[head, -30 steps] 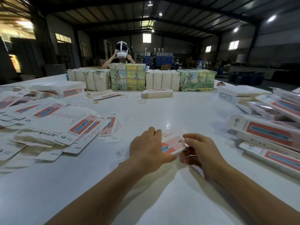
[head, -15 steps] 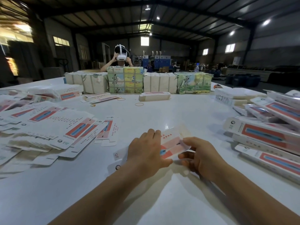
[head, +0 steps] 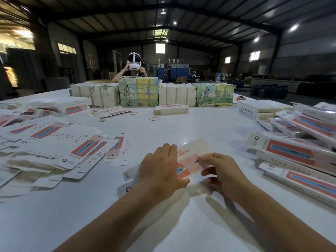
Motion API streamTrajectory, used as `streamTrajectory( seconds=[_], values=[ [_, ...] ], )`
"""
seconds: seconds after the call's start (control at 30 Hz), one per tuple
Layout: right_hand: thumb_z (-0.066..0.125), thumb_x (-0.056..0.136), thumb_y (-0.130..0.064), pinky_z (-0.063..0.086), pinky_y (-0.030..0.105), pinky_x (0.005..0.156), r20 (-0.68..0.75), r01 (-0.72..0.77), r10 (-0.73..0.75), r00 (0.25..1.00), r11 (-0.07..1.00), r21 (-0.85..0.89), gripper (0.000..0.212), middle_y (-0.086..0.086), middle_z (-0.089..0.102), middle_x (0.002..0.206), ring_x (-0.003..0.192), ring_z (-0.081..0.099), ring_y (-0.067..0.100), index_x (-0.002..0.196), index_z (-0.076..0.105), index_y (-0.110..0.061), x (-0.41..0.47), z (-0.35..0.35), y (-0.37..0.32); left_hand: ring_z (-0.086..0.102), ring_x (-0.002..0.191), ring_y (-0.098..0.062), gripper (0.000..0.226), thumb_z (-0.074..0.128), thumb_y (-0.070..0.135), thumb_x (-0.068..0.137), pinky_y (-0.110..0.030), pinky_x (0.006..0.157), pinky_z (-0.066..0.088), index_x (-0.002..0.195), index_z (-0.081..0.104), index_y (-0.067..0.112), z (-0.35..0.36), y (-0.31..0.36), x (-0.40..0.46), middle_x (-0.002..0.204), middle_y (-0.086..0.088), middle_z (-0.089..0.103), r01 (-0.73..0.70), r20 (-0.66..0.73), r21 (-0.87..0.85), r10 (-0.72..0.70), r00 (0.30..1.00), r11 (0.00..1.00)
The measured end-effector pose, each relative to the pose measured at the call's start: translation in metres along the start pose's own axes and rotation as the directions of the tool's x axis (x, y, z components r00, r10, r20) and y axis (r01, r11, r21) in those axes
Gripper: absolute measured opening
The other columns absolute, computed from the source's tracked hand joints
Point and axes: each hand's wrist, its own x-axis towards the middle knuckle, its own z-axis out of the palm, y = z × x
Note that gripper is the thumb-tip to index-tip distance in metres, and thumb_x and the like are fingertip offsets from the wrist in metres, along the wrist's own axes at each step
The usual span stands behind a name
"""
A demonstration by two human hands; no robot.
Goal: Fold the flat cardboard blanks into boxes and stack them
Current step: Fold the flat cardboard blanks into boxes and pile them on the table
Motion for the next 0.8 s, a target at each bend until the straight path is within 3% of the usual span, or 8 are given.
streamTrajectory(
  seconds=[0.23, 0.43, 0.57, 0.7, 0.8],
  values=[
    [0.062, 0.086, -0.005, 0.05, 0.025, 0.053, 0.079, 0.142, -0.149, 0.986, 0.986, 0.092, 0.011, 0.013, 0.072, 0.078, 0.066, 0.066, 0.019, 0.076, 0.065, -0.005, 0.0, -0.005, -0.003, 0.043, 0.088, -0.011, 0.082, 0.058, 0.074, 0.068, -0.023, 0.075, 0.037, 0.129, 0.028, 0.029, 0.001, 0.0, 0.001, 0.113, 0.009, 0.043, 0.052, 0.034, -0.046, -0.051, 0.998, 0.998],
    [0.063, 0.088, -0.012, 0.052, 0.03, 0.055, 0.087, 0.293, -0.281, 0.956, 0.941, -0.171, 0.019, 0.006, 0.069, 0.068, 0.06, 0.06, 0.019, 0.071, 0.062, -0.004, 0.003, -0.01, 0.001, 0.046, 0.087, -0.011, 0.084, 0.06, 0.072, 0.068, -0.018, 0.071, 0.038, 0.133, 0.028, 0.028, -0.001, 0.005, -0.001, 0.114, 0.008, 0.044, -0.01, -0.004, -0.101, 0.009, 1.0, 0.995],
    [0.063, 0.089, -0.02, 0.053, 0.028, 0.059, 0.237, 0.208, -0.224, 0.945, 0.974, 0.094, 0.014, 0.014, 0.071, 0.088, 0.065, 0.061, 0.021, 0.083, 0.075, -0.014, 0.005, -0.016, -0.001, 0.051, 0.085, -0.011, 0.079, 0.063, 0.067, 0.069, -0.015, 0.067, 0.041, 0.132, 0.032, 0.031, -0.008, 0.0, 0.002, 0.109, 0.012, 0.043, 0.018, 0.045, -0.256, -0.007, 0.999, 0.966],
    [0.07, 0.077, -0.032, 0.051, 0.029, 0.056, 0.432, 0.15, -0.133, 0.892, 0.989, -0.006, 0.028, 0.012, 0.07, 0.095, 0.068, 0.062, 0.021, 0.101, 0.074, -0.017, 0.006, -0.017, 0.002, 0.054, 0.085, -0.011, 0.062, 0.066, 0.057, 0.074, -0.021, 0.071, 0.051, 0.125, 0.041, 0.031, -0.013, -0.004, 0.003, 0.112, 0.012, 0.051, -0.013, 0.073, -0.284, 0.035, 0.997, 0.959],
    [0.069, 0.074, -0.034, 0.05, 0.027, 0.057, 0.413, 0.211, -0.147, 0.899, 0.971, -0.113, 0.025, 0.006, 0.071, 0.09, 0.065, 0.063, 0.02, 0.098, 0.073, -0.03, 0.004, -0.014, 0.005, 0.056, 0.082, -0.011, 0.051, 0.065, 0.054, 0.077, -0.026, 0.072, 0.053, 0.119, 0.047, 0.031, -0.014, -0.006, 0.005, 0.107, 0.013, 0.057, -0.019, 0.091, -0.276, 0.046, 0.995, 0.961]
  ],
)
